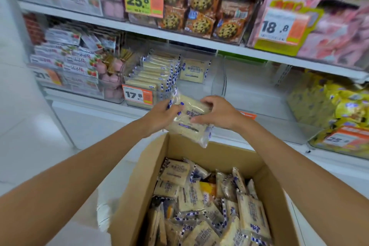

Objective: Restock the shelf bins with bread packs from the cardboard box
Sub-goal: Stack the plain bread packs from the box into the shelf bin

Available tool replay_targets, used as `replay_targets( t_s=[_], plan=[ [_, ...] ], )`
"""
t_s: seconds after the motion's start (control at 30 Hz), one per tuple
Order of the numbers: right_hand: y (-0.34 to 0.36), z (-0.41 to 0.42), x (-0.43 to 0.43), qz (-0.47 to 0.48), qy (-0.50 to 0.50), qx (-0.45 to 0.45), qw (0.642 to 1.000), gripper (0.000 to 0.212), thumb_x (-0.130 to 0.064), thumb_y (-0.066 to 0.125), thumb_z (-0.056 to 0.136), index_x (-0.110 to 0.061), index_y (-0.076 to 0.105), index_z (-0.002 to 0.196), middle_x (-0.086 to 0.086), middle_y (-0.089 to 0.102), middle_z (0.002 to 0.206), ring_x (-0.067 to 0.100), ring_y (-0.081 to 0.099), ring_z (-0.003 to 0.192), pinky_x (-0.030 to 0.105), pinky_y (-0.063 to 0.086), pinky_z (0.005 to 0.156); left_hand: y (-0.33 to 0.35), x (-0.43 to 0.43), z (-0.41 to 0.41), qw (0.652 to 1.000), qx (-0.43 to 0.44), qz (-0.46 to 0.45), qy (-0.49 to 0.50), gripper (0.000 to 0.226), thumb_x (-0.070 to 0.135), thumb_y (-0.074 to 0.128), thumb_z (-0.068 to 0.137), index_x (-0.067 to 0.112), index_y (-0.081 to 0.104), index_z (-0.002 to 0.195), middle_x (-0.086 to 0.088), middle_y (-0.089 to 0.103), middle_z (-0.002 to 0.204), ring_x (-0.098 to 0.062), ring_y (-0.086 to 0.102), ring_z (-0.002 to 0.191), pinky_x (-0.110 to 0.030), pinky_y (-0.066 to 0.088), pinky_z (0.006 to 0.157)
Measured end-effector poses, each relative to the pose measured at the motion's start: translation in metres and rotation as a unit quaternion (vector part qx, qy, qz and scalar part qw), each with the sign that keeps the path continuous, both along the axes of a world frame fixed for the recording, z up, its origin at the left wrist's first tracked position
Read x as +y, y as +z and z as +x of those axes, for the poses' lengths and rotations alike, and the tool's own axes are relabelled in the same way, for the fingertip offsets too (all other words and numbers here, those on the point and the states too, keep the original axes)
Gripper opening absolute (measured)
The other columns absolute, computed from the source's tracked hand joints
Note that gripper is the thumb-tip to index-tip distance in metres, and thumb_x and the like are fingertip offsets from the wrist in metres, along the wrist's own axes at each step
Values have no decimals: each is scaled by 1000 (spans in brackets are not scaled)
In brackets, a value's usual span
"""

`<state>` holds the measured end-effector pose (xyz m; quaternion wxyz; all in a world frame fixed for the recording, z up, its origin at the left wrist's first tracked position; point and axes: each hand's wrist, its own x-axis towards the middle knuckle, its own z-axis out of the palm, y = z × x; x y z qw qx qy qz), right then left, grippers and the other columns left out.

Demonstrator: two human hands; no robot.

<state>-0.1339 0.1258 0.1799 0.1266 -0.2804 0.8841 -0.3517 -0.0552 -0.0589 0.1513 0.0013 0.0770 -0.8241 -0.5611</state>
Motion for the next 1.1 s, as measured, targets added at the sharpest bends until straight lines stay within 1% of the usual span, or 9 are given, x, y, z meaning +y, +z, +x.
replay_targets(
  t_s=[0.1,0.23,0.37,0.47,0.63,0.73,0.93,1.03,1.1],
  plan=[
    [23,-22,-18,-10,-56,121,991,65,-40,88,63,-17,60,116,2,50,110,15,53,99,30,46,88,27,-18,-28,993,99,-65,28,23,33,56,97,17,55,81,-1,50,71,-13,44,63,-23,36,56],
    [35,-62,-39,-8,-84,249,965,57,-42,84,68,-21,57,114,-8,40,104,7,40,99,25,39,80,40,-46,-83,985,148,-89,-10,45,51,56,86,12,64,108,-14,69,102,-23,65,89,-48,51,82],
    [9,-107,-48,58,-112,280,952,51,-44,83,67,-24,53,103,-6,53,101,11,47,92,28,35,67,23,-66,-145,965,101,-235,-53,54,64,57,82,18,64,108,-2,68,108,-22,63,99,-42,52,89],
    [-12,-148,-62,135,-123,263,947,48,-42,82,69,-23,47,96,2,60,100,21,55,90,31,40,66,13,-80,-196,922,71,-379,-43,41,56,66,83,16,62,86,-2,62,91,-24,56,89,-33,44,73],
    [-33,-218,-94,223,-163,255,927,58,-47,75,75,-23,52,122,2,61,120,27,55,113,40,40,93,11,-90,-264,899,62,-429,-67,50,50,68,83,14,62,116,-9,66,115,-27,62,103,-34,49,84],
    [-45,-247,-111,259,-124,248,925,63,-52,72,74,-32,49,129,1,55,129,27,50,118,40,39,98,7,-99,-290,871,98,-478,-56,80,53,72,79,30,37,147,-5,48,146,-27,49,128,-35,43,101],
    [-74,-241,-113,203,-212,265,919,89,-46,74,71,-33,27,146,7,6,158,29,-2,147,55,12,116,-2,-110,-309,874,102,-468,-79,46,51,65,86,40,58,130,-2,46,144,-28,47,129,-44,39,108],
    [-78,-239,-109,138,-208,252,935,85,-36,77,72,-30,32,143,8,12,156,26,-2,146,45,39,108,-3,-109,-303,902,120,-410,-55,45,48,68,85,41,59,128,0,49,143,-24,50,127,-40,41,107],
    [-75,-242,-111,93,-231,230,941,77,-32,77,72,-31,40,139,8,13,156,23,1,145,41,45,100,-6,-112,-299,932,130,-335,-48,41,43,73,82,35,64,121,1,58,133,-21,57,118,-37,47,101]
  ],
)
